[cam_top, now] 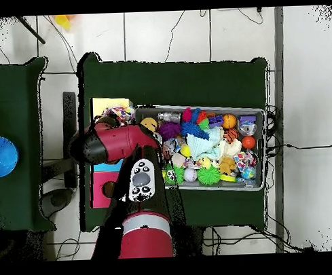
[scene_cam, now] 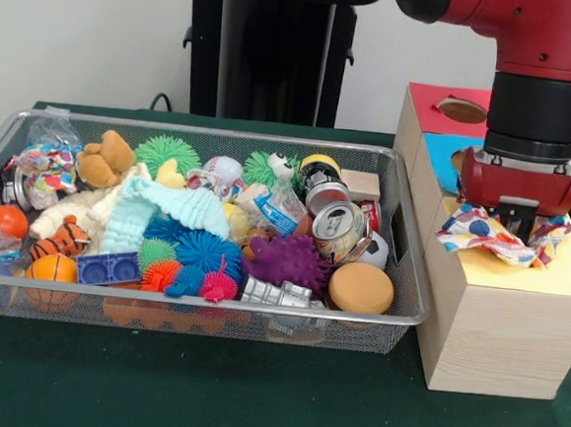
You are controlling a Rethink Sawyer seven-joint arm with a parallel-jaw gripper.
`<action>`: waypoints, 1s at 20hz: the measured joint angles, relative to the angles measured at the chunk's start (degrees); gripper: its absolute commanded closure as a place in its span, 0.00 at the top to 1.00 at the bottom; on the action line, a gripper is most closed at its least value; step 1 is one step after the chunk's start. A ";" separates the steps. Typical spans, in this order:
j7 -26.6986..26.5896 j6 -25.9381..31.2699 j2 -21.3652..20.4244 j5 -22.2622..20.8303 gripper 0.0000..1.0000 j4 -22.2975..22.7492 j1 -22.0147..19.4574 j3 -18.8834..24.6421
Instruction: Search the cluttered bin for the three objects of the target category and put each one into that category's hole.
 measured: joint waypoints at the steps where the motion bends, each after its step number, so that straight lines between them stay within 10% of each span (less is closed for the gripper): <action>1: 0.00 -0.18 0.11 -0.01 0.00 -0.06 -0.02 0.01; 20: 0.00 -1.82 0.63 -0.02 0.00 -0.10 -1.57 1.37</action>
